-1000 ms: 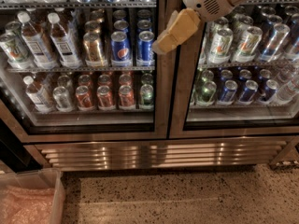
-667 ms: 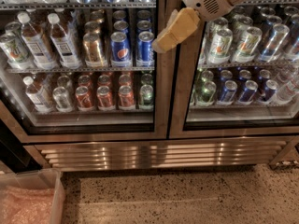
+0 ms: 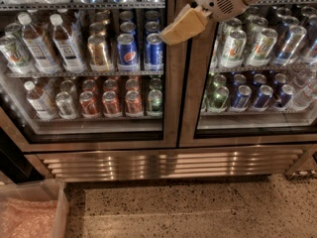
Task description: Open left fridge door
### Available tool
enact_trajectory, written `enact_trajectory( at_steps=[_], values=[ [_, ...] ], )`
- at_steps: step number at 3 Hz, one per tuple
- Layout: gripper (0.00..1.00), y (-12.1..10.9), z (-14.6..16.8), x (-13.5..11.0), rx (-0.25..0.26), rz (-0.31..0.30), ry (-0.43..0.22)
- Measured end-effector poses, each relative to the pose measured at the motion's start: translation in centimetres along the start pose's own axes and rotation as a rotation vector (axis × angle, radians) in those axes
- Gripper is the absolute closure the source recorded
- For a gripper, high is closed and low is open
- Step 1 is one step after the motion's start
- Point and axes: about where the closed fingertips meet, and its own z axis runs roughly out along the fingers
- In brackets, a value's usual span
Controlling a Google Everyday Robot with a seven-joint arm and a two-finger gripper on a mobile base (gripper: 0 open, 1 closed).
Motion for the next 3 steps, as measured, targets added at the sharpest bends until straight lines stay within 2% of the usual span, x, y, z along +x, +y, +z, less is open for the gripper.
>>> enact_trajectory(
  at_steps=[2, 3],
  values=[
    [0.87, 0.00, 0.00, 0.00, 0.000, 0.000, 0.000],
    [1.00, -0.01, -0.01, 0.01, 0.000, 0.000, 0.000]
  ],
)
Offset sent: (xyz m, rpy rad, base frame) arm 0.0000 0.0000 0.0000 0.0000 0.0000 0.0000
